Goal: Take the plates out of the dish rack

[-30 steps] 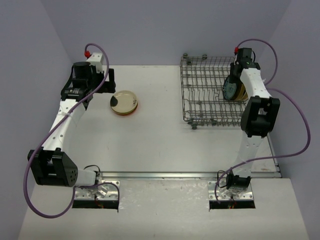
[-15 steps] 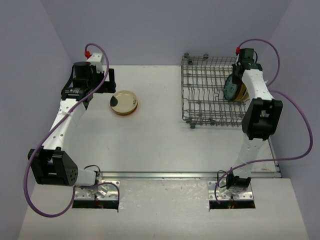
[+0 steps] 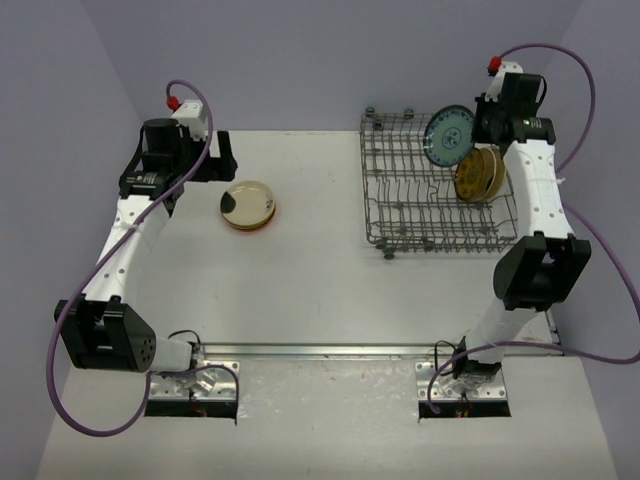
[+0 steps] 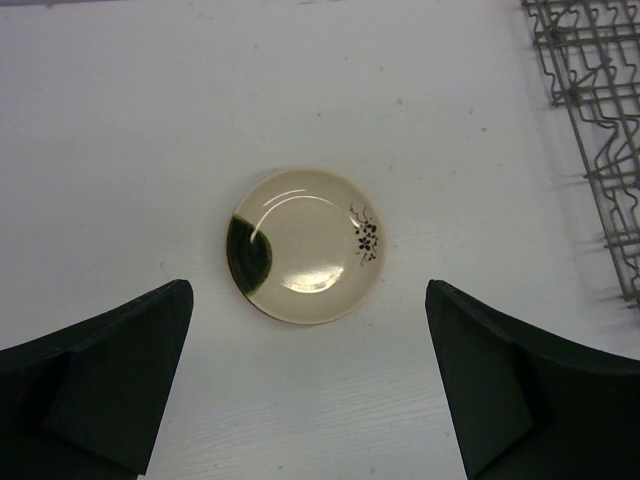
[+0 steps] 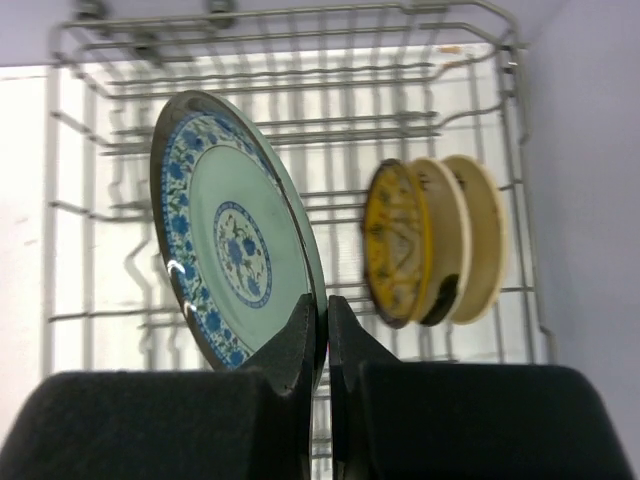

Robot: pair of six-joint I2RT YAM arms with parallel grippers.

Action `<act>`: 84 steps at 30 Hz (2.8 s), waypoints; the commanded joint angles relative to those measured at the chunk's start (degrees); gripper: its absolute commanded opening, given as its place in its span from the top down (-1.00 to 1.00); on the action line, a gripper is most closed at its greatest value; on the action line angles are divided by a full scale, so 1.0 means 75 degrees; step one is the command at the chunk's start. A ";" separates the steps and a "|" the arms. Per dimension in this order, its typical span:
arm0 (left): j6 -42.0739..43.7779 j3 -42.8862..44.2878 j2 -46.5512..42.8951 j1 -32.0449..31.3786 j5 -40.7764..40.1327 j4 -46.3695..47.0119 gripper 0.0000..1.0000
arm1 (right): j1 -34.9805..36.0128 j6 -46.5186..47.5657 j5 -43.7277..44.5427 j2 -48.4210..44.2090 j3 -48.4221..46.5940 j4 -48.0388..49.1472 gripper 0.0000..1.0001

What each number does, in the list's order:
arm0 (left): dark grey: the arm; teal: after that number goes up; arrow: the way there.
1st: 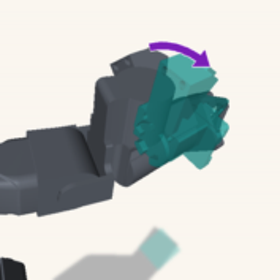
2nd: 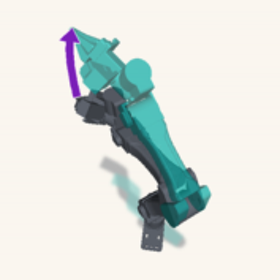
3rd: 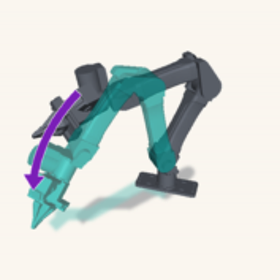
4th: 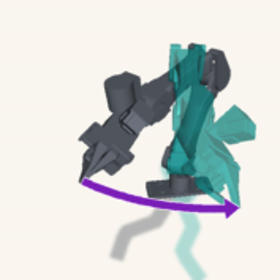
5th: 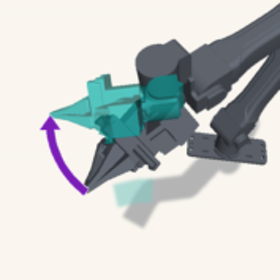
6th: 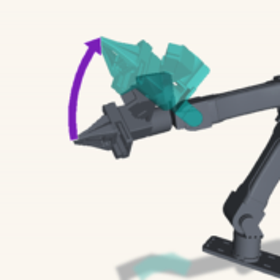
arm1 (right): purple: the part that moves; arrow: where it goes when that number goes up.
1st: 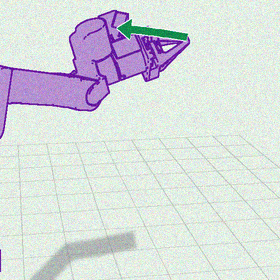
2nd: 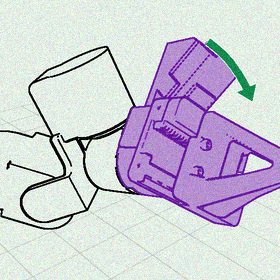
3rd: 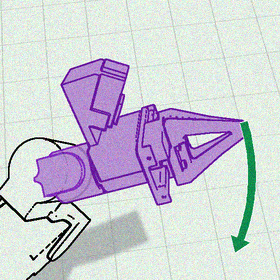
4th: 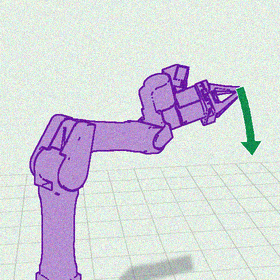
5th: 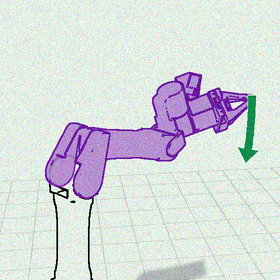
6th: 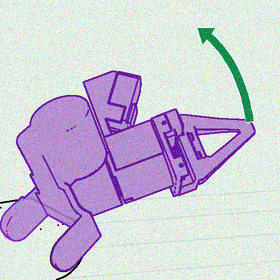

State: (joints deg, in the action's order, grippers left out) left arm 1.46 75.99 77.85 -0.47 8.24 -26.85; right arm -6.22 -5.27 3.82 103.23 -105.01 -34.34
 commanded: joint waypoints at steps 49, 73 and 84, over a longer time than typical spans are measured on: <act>0.0825 -0.0487 0.1034 -0.2035 0.4009 -0.0697 1.00 | 0.4216 -0.1536 -0.5338 -0.1237 0.3150 0.1380 1.00; -0.0700 0.0886 0.2897 0.1690 0.3631 -0.0894 1.00 | 0.2944 -0.1939 -0.4077 -0.1788 0.3317 0.1018 -0.97; -0.0761 0.1947 0.4273 0.1902 0.3323 -0.1159 1.00 | 0.2595 -0.1966 -0.4182 -0.1917 0.3388 0.1016 -0.98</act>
State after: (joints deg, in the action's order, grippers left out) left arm -3.37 86.43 108.52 13.50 33.00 -35.59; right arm 12.99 -19.59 -26.93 91.07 -79.15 -27.62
